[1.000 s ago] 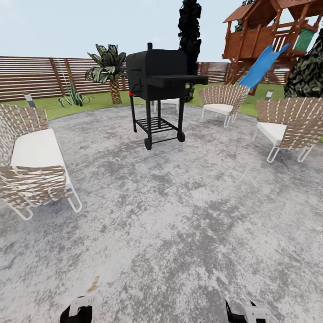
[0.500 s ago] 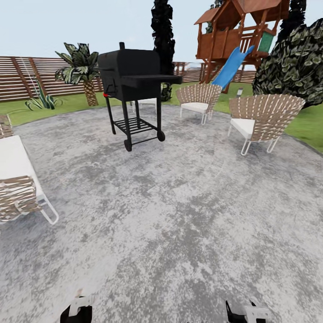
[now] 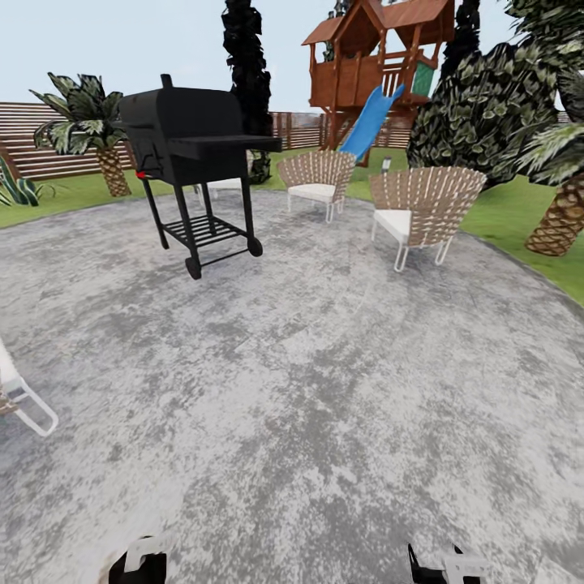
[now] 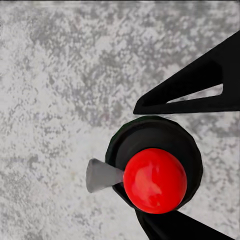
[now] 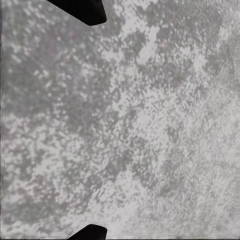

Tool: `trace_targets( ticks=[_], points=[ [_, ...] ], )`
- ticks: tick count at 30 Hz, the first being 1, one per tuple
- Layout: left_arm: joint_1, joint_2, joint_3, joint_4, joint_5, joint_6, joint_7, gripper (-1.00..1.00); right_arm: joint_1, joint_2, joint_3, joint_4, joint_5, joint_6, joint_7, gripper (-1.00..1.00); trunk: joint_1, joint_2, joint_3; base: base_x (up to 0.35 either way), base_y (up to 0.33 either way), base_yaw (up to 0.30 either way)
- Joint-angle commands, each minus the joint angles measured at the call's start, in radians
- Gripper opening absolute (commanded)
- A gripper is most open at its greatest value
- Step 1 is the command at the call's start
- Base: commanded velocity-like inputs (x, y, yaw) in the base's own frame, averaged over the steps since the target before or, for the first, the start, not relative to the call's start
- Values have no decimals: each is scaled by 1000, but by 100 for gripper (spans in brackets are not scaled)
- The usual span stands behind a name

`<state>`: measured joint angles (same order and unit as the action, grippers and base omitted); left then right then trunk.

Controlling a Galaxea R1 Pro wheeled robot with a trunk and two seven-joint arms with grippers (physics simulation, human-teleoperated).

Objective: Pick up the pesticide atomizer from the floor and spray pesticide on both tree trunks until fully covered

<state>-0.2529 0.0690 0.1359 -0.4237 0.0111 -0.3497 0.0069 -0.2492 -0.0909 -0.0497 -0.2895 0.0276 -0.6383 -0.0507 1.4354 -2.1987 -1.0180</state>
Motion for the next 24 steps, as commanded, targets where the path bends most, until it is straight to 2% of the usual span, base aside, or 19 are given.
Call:
trace_targets(
  ticks=[1,24],
  points=[
    [0,0,1,0,1,-3,1,-100,-1,0,-2,1,3,-3,-1,100,0,0,-1,0,0,-300],
    [0,0,1,0,1,-2,1,-100,-1,0,-2,2,3,-3,-1,100,0,0,-1,0,0,-300]
  ],
)
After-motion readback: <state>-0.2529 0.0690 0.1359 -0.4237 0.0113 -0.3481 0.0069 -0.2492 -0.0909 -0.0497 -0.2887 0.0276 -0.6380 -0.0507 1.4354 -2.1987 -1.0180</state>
